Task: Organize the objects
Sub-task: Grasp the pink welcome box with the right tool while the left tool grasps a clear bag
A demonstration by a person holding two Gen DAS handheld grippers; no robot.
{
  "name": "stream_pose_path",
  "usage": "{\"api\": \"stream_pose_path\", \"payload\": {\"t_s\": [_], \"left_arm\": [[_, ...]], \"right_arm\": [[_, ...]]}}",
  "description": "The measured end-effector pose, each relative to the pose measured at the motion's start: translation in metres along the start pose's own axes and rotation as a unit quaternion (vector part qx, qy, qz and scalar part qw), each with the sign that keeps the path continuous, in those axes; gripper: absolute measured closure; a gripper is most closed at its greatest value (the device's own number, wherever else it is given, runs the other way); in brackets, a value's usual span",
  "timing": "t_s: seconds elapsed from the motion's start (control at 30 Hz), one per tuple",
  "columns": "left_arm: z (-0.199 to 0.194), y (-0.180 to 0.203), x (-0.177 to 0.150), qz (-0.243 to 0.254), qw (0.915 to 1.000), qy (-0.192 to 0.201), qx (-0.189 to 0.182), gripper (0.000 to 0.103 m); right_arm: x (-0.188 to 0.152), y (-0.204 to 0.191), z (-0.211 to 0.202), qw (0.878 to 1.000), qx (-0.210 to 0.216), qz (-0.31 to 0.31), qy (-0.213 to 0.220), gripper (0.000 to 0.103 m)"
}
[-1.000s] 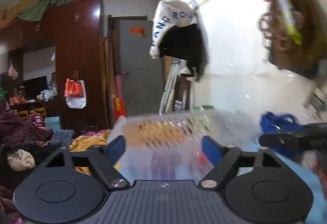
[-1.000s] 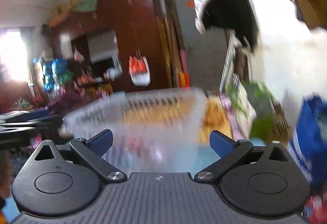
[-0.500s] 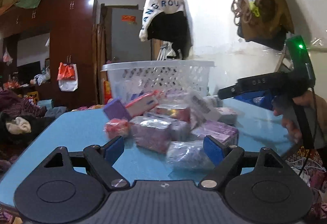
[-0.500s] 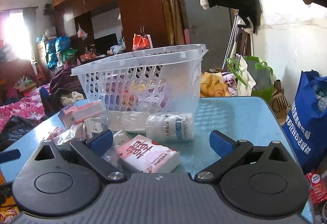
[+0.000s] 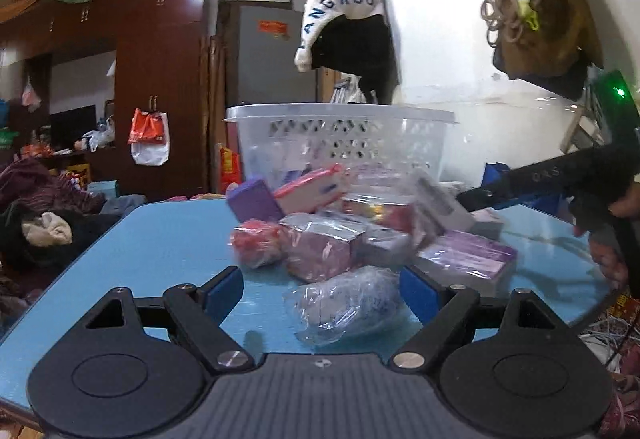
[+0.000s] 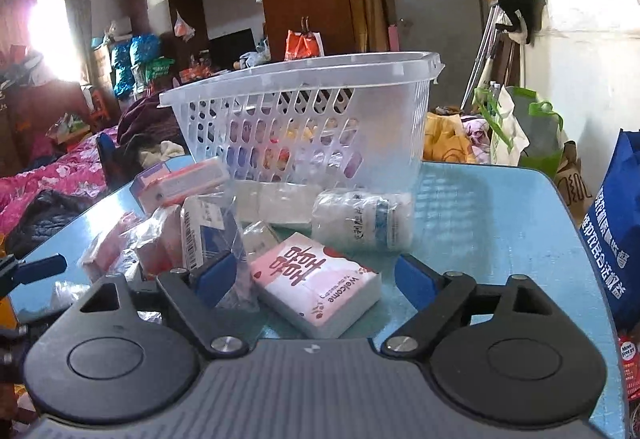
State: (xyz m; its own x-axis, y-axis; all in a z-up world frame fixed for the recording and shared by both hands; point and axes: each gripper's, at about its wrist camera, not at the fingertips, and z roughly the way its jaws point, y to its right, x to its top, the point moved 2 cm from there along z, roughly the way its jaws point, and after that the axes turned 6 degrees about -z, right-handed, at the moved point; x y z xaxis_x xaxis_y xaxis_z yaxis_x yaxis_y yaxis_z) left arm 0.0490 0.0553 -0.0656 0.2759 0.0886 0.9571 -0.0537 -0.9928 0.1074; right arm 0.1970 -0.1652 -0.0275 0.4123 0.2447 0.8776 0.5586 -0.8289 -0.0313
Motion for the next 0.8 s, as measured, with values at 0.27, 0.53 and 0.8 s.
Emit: {"api": "stream_pose_path", "payload": {"t_s": [0.27, 0.53, 0.8], "left_arm": [[-0.007, -0.006, 0.004, 0.001, 0.9999, 0.009, -0.009, 0.015], [0.003, 0.001, -0.001, 0.018, 0.9996, -0.011, -0.018, 0.015], [0.009, 0.008, -0.008, 0.032, 0.999, -0.024, -0.023, 0.04]], "right_arm": [[-0.005, 0.007, -0.003, 1.0, 0.009, 0.02, -0.003, 0.031], [-0.001, -0.004, 0.012, 0.999, -0.007, -0.017, -0.048, 0.025], [-0.003, -0.011, 0.01, 0.998, -0.025, -0.041, -0.051, 0.027]]}}
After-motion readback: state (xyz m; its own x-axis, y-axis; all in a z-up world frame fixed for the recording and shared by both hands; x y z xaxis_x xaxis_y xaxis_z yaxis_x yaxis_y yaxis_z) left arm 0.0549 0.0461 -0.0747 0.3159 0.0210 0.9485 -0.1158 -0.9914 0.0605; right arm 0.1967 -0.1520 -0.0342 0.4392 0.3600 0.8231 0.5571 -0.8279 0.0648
